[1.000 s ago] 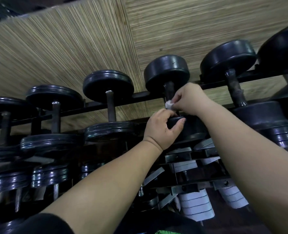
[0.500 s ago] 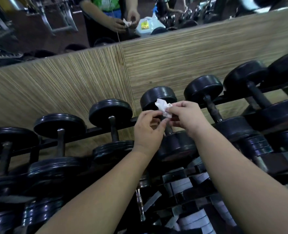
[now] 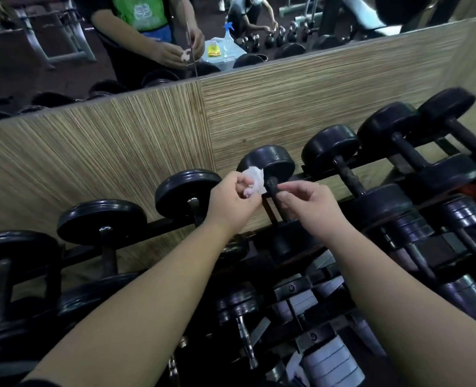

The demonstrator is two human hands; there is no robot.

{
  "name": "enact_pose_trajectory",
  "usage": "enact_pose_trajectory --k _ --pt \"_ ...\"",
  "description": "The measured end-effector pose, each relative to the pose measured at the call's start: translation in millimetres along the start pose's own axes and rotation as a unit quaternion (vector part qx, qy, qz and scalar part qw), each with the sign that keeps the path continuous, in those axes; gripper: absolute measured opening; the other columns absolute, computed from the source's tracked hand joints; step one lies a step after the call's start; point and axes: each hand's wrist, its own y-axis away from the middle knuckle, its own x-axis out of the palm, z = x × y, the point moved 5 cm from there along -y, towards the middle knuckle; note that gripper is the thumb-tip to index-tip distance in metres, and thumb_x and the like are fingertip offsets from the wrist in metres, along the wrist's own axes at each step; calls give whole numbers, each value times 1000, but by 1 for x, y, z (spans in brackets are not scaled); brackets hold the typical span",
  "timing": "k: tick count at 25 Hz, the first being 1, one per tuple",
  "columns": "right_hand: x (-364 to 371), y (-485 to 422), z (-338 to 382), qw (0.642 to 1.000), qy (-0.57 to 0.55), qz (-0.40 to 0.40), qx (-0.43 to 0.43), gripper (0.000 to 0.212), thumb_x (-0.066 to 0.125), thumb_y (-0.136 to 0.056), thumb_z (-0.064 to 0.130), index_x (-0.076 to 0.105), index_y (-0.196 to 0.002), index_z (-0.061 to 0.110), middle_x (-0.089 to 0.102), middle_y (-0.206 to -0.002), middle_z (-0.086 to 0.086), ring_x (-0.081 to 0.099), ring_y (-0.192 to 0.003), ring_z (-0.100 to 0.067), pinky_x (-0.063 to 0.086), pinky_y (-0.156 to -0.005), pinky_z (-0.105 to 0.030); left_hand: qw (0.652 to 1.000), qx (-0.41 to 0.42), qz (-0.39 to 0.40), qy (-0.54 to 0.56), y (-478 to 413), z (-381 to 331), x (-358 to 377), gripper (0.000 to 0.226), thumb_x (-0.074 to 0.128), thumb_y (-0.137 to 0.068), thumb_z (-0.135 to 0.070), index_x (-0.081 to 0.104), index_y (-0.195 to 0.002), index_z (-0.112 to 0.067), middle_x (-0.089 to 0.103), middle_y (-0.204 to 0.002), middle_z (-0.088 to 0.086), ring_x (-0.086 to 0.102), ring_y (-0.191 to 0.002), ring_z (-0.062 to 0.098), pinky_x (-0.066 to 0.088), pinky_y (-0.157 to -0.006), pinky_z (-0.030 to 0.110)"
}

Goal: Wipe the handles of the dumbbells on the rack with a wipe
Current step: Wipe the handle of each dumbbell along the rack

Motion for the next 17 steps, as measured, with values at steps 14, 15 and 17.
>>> enact_pose_trajectory --k 14,15,17 --pt "-13 3 -79 927 339 -158 -31 35 67 -90 55 71 -107 25 68 -111 8 58 -115 -17 48 -99 -38 932 -350 -7 94 -70 76 65 13 81 -82 -2 70 -78 -6 76 -86 17 76 -76 27 67 -77 39" --pt "-11 3 -79 926 335 -166 -45 34 67 -89 54 71 -106 25 69 -111 9 59 -114 -17 48 -98 -36 943 -327 -16 51 -72 82 72 14 84 -80 -13 74 -72 -7 78 -78 14 77 -76 28 66 -82 42" --pt "-10 3 -80 922 337 -176 -67 36 64 -88 55 72 -105 24 70 -110 9 61 -112 -17 47 -97 -34 959 -283 -14 -12 -75 87 88 29 82 -79 -38 78 -71 -11 76 -69 7 77 -72 26 66 -78 39"
